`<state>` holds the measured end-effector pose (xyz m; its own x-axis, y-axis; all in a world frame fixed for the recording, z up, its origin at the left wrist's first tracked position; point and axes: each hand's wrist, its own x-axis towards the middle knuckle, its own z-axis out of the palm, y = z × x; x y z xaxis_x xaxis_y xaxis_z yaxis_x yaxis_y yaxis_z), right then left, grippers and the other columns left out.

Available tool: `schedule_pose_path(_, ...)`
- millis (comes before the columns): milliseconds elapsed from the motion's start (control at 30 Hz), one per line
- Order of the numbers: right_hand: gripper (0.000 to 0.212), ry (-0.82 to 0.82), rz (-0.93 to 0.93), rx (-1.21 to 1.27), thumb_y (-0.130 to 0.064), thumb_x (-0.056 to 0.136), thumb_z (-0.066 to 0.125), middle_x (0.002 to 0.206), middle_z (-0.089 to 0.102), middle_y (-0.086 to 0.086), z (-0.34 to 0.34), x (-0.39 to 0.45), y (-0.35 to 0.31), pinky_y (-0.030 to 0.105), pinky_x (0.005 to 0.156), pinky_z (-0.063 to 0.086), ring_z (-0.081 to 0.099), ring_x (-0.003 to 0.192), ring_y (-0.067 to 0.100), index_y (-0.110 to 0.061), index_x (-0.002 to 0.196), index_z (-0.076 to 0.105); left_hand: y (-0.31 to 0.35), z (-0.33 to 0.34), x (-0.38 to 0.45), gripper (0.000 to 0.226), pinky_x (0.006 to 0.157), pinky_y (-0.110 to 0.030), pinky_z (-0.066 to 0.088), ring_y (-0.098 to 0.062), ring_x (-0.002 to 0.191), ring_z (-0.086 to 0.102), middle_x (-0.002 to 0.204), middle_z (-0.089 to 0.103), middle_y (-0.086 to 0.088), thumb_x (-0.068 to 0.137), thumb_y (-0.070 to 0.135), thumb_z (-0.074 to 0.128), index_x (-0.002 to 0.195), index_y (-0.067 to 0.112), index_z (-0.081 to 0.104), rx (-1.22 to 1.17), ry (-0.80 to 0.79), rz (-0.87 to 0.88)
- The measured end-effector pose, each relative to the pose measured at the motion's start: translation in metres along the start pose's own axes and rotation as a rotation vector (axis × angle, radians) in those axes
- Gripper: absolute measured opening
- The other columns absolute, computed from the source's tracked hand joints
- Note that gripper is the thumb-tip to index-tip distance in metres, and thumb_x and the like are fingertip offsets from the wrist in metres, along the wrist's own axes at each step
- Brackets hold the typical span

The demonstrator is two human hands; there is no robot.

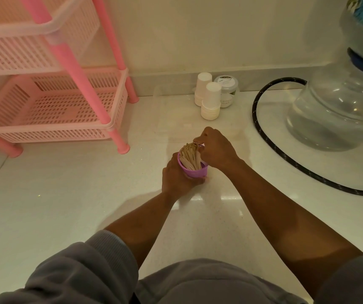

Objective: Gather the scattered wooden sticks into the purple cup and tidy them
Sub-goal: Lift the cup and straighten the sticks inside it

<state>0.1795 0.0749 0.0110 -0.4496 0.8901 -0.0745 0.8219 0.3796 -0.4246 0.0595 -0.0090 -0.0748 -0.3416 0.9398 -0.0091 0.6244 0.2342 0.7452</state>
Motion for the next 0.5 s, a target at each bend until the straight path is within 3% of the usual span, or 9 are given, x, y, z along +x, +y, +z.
schedule_pose_path(100, 0.035, 0.002, -0.057, -0.131, -0.018, 0.092, 0.054, 0.116, 0.052, 0.003, -0.001, -0.003, 0.000, 0.033, 0.079, 0.050, 0.049, 0.107, 0.021, -0.021, 0.126, 0.061, 0.001, 0.001, 0.000, 0.107, 0.093, -0.026, 0.050, -0.017, 0.111, 0.061, 0.128, 0.061, 0.003, 0.048, 0.057, 0.091, 0.137, 0.022, 0.045, 0.002, -0.004, -0.018)
schedule_pose_path(200, 0.041, 0.056, -0.112, -0.171, -0.018, 0.094, 0.049, 0.130, 0.050, 0.002, -0.002, -0.005, 0.000, 0.036, 0.086, 0.050, 0.044, 0.119, 0.022, -0.017, 0.136, 0.051, 0.001, 0.001, 0.001, 0.105, 0.091, -0.025, 0.049, -0.016, 0.110, 0.061, 0.126, 0.061, 0.004, 0.048, 0.057, 0.091, 0.136, 0.023, 0.045, -0.001, -0.004, -0.027)
schedule_pose_path(367, 0.056, -0.191, -0.086, -0.118, -0.018, 0.095, 0.042, 0.153, 0.034, 0.008, 0.001, -0.011, -0.002, 0.043, 0.109, 0.035, 0.035, 0.139, 0.027, -0.019, 0.149, 0.028, 0.002, 0.001, 0.000, 0.106, 0.092, -0.024, 0.048, -0.016, 0.111, 0.060, 0.127, 0.060, 0.004, 0.049, 0.055, 0.091, 0.137, 0.023, 0.043, 0.019, -0.008, -0.036)
schedule_pose_path(500, 0.054, -0.071, -0.164, -0.045, -0.020, 0.100, 0.036, 0.159, 0.020, 0.003, 0.003, -0.015, -0.005, 0.044, 0.108, 0.037, 0.025, 0.145, 0.025, -0.020, 0.151, 0.022, 0.002, 0.000, -0.001, 0.103, 0.090, -0.023, 0.049, -0.015, 0.110, 0.061, 0.125, 0.061, 0.005, 0.049, 0.057, 0.090, 0.135, 0.023, 0.044, 0.010, -0.001, -0.033)
